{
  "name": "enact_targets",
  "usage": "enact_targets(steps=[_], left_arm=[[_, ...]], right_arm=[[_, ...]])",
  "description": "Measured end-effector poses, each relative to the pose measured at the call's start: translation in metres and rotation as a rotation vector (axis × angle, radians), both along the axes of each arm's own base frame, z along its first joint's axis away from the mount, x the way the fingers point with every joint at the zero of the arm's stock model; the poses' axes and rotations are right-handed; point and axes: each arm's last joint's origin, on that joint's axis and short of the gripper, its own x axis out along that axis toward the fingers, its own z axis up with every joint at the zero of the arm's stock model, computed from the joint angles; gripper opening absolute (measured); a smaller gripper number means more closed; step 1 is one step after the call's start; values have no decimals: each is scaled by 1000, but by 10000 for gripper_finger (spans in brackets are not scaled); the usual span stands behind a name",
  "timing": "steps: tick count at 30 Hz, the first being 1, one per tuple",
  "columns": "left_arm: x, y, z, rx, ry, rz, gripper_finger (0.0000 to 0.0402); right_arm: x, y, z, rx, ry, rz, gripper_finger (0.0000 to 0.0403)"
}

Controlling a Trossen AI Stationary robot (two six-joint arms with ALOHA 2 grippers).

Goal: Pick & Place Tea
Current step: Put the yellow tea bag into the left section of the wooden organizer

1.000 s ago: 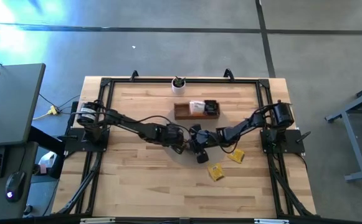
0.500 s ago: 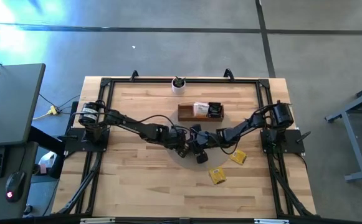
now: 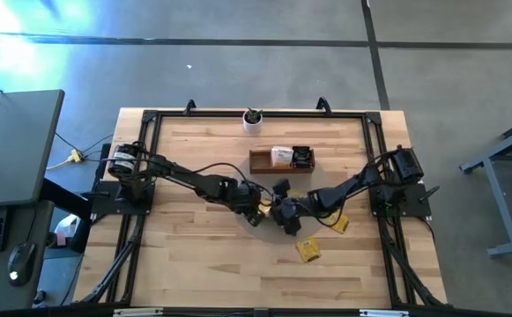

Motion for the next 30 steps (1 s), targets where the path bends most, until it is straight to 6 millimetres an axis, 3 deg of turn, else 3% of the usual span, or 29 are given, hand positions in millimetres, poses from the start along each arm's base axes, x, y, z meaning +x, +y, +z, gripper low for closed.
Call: enact_targets(steps=[5,13,20,25,27,30], left_arm=[[-1,-1,25,80,-109,-31,172],[-9,-29,56,337,-230,-270,172],[-6,-54,77,431,-291,-302,172],[-5,-66,89,495,-330,-266,172],[-7,-76,101,564,-357,-219,172],[-20,-94,132,673,-427,-175,172]], right_arm=[[-2,8,2,-72,-10,-26,8],[-5,9,24,-89,-79,-78,25],[-15,8,70,199,-191,-66,6],[-21,5,95,423,-246,-33,15],[-24,0,98,458,-295,-111,20],[-32,-9,84,475,-272,-192,16]])
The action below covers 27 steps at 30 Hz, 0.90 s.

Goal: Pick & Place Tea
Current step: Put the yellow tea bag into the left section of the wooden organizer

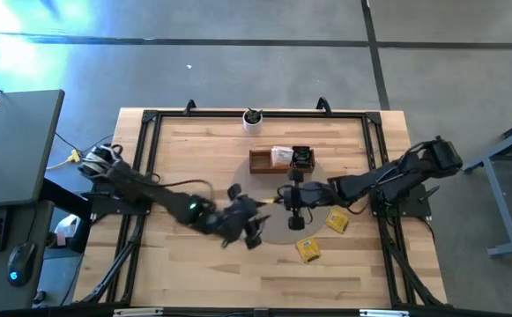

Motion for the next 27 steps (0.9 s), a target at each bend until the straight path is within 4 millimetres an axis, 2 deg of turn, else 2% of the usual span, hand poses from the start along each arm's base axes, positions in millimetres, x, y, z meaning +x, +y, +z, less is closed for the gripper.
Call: enact_targets(steps=[3,7,11,15,18,20,24,27], left_arm=[[-18,-15,12,88,-14,43,172],[-38,-22,19,97,-51,171,172],[-71,-27,32,62,-89,233,172],[-80,-33,28,122,-107,261,172],[-75,-26,32,126,-111,274,172],[-67,-15,33,94,-88,263,172],[-32,10,30,22,-67,191,172],[-9,20,26,41,-50,13,172]], right_arm=[[-6,-4,-7,82,-75,17,6],[-17,-7,4,156,-335,93,12],[-36,-17,16,222,-601,120,21],[-58,-22,21,255,-829,159,13],[-69,-23,25,258,-935,174,5],[-70,-23,24,251,-941,178,8],[-64,-21,33,253,-957,222,21],[-60,-19,38,246,-967,276,20]])
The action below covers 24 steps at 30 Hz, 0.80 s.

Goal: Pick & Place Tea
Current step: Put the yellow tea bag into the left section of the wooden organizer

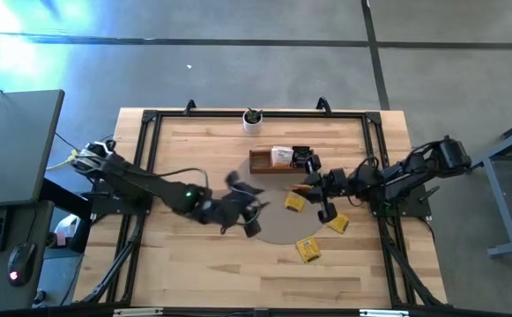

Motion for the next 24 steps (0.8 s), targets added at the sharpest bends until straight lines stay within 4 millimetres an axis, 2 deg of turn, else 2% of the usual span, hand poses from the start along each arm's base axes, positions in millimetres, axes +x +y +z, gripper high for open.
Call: enact_targets(steps=[5,10,15,19,24], left_arm=[[14,-1,19,84,-142,-244,172],[6,-7,33,194,-179,-292,172],[-19,-13,50,256,-173,-112,172],[-50,-26,65,275,-161,-52,172],[-88,-36,56,313,-58,97,172]], right_arm=[[0,1,3,-24,-28,13,6],[-1,1,7,-34,-53,35,17],[-2,2,8,-36,-56,68,13],[-3,2,9,-49,-66,62,6],[-4,2,11,-62,-81,59,20]])
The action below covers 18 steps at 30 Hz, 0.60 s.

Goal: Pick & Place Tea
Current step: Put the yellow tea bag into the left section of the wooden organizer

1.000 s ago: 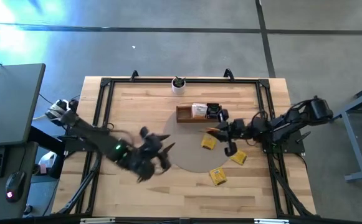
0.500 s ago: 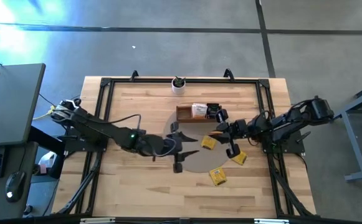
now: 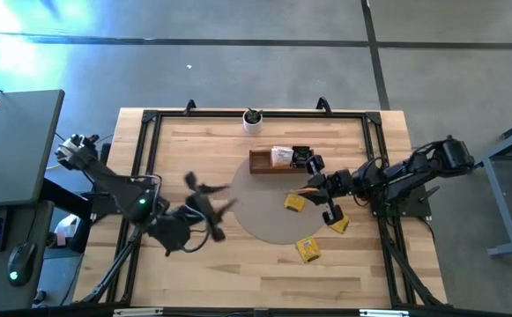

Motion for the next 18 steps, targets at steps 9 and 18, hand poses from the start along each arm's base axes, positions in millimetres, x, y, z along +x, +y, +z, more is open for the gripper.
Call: enact_targets(steps=[9,18], left_arm=[[-56,11,-28,-131,-87,214,172],[-12,21,-73,-183,-50,305,172]], right_arm=[[1,0,3,-15,-19,-26,9],[6,0,7,-20,-11,-33,5]])
